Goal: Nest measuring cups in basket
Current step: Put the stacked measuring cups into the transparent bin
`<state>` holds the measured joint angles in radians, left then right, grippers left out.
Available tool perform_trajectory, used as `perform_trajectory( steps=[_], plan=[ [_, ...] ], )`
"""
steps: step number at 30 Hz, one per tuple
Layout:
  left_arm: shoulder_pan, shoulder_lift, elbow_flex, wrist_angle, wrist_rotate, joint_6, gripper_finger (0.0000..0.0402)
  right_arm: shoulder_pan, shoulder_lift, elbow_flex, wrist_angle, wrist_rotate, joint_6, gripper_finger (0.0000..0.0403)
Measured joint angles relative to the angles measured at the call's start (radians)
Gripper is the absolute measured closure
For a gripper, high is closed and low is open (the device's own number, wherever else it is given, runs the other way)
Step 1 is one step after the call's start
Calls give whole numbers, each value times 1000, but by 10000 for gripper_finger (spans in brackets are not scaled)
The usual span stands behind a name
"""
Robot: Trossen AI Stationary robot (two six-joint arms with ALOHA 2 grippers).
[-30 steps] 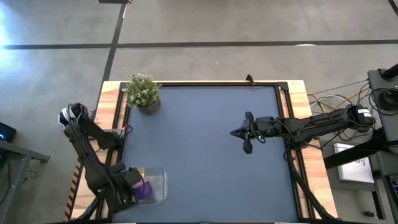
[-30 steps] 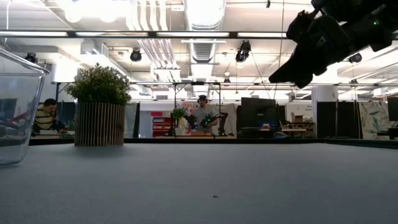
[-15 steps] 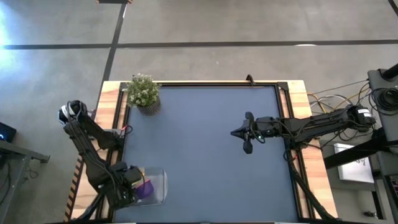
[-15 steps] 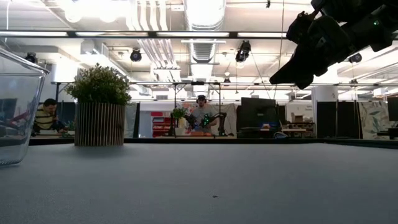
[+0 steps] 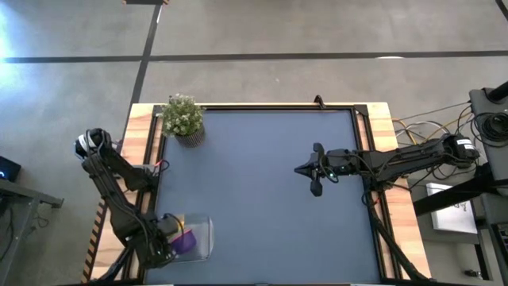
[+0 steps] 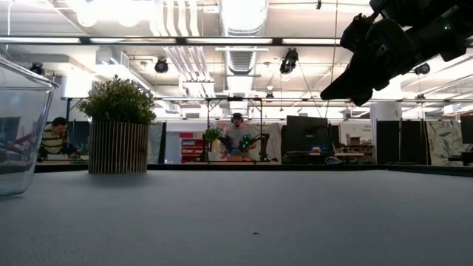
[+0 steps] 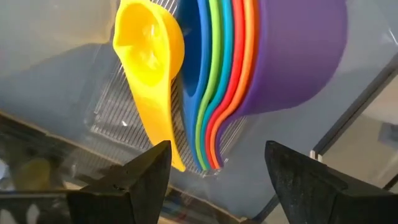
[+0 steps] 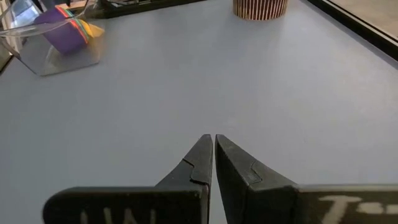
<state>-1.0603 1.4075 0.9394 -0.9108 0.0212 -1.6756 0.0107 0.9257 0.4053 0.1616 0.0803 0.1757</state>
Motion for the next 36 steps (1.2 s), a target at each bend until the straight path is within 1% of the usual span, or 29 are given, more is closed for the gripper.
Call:
perform_trajectory(
  steps=[6,9,13,21,26,29,32,36],
  plan=[
    [0,0,-101,144,52,-49,160,0,0,0,0,0,0,394],
    [1,-4,-141,158,47,-63,160,0,0,0,0,0,0,394],
    [3,-5,-160,154,34,-68,155,0,0,0,0,0,0,394],
    [6,-2,-151,143,27,-83,128,0,0,0,0,0,0,394],
    [15,-2,-151,141,27,-117,125,0,0,0,0,0,0,394],
    [28,-2,-148,137,49,-120,125,0,0,0,0,-1,0,394],
    [33,0,-119,105,58,-125,125,0,0,0,0,0,1,394],
    [34,0,-60,1,64,-132,124,0,0,0,0,0,0,394]
  ],
)
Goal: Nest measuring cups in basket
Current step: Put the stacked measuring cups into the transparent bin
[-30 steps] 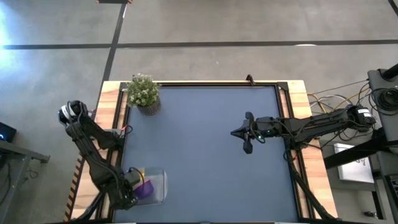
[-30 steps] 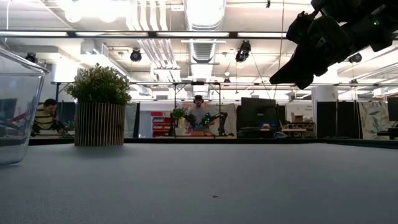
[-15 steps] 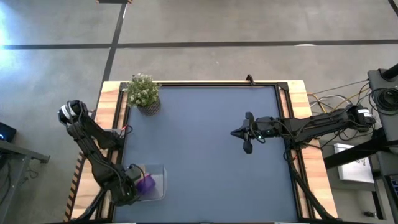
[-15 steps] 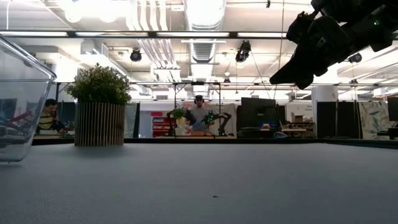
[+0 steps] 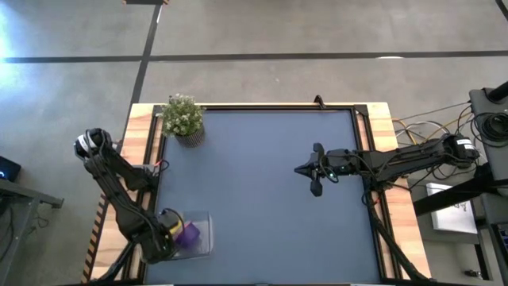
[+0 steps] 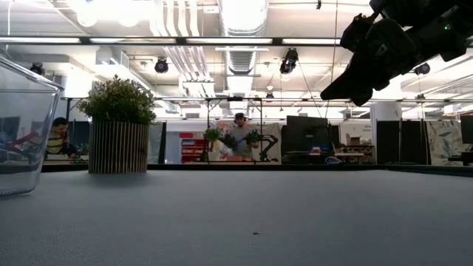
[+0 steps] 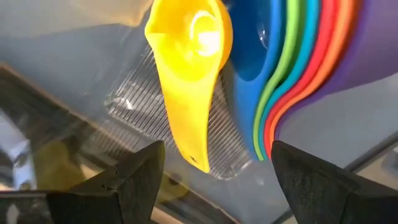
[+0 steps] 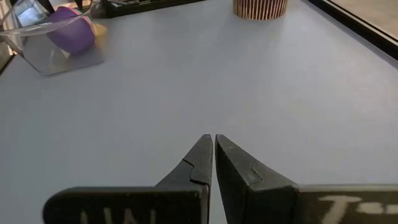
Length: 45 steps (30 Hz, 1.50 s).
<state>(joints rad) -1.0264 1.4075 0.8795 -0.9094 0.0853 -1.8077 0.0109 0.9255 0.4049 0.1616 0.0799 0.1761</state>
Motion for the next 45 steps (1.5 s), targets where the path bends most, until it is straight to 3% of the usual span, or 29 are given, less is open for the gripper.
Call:
perform_trajectory(
  steps=[4,13,30,33,45],
  plan=[
    [0,0,14,-19,-8,-28,124,0,0,0,0,0,0,394],
    [11,-6,-75,158,-20,-89,124,0,0,0,0,-1,7,394],
    [55,-4,-111,136,14,-109,127,0,0,0,0,-1,6,394],
    [56,-4,-111,141,18,-111,146,0,0,0,0,-1,5,394],
    [61,-3,-112,157,-29,-114,300,0,0,0,0,-1,4,394]
  ],
)
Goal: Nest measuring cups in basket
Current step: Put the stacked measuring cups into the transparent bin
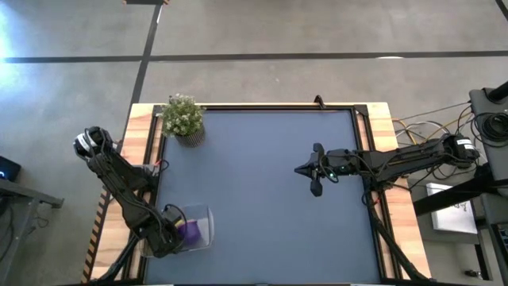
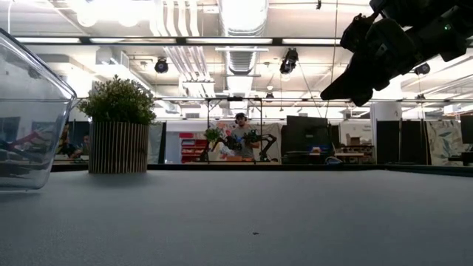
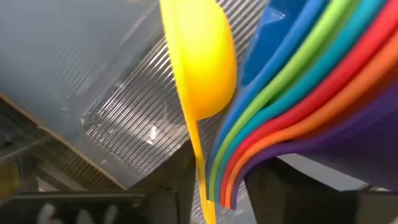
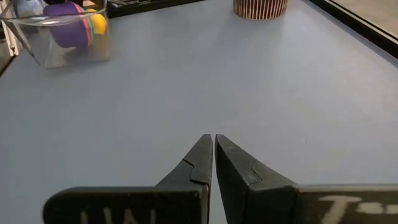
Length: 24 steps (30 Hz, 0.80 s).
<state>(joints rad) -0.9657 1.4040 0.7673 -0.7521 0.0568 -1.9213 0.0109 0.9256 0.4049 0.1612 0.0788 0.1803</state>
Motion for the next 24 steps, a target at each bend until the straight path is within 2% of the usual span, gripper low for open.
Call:
perform_trajectory(
  steps=[3,12,18,24],
  plan=[
    [0,0,0,1,-4,0,327,0,0,0,0,0,0,394],
    [0,2,7,-24,-37,42,329,0,0,0,0,0,0,394],
    [2,11,106,-239,-128,89,329,0,0,0,0,0,0,394],
    [8,97,260,-434,-145,201,329,0,0,0,0,0,3,394]
  ],
)
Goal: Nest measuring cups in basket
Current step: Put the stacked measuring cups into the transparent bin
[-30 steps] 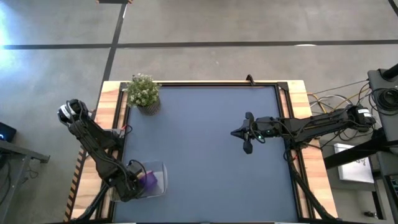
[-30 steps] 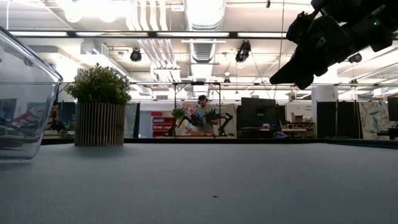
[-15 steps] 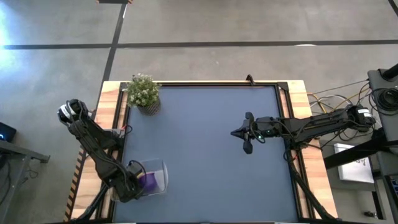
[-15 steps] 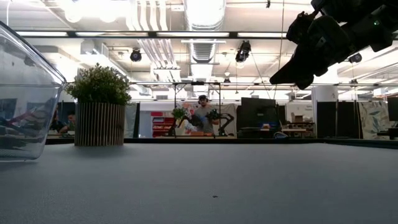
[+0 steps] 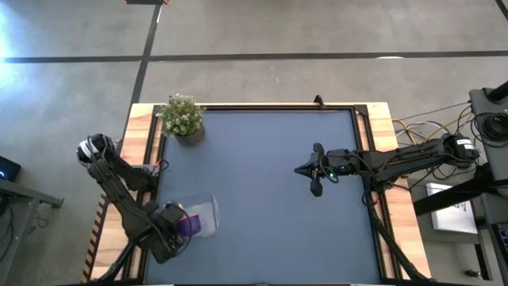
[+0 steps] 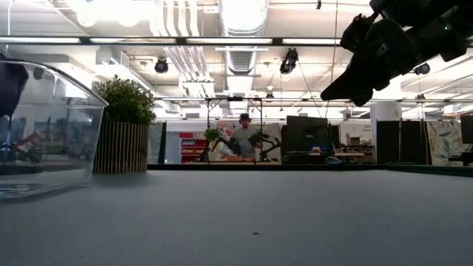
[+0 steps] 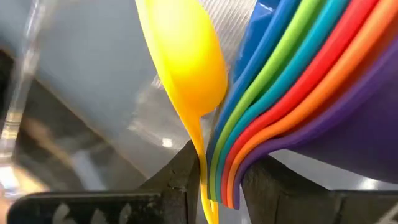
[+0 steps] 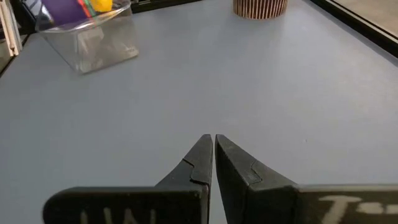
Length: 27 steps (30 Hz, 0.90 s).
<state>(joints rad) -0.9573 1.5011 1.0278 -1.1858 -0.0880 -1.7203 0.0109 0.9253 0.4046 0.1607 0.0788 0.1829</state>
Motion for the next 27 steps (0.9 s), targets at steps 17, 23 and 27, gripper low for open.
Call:
perform_trajectory(
  steps=[17,23,27],
  plan=[
    [44,536,318,-428,-62,371,333,0,0,0,0,0,-1,394],
    [40,493,313,-366,-116,265,333,0,0,0,5,1,-10,394],
    [47,444,298,-364,-185,196,333,0,0,0,5,0,-10,394]
  ],
)
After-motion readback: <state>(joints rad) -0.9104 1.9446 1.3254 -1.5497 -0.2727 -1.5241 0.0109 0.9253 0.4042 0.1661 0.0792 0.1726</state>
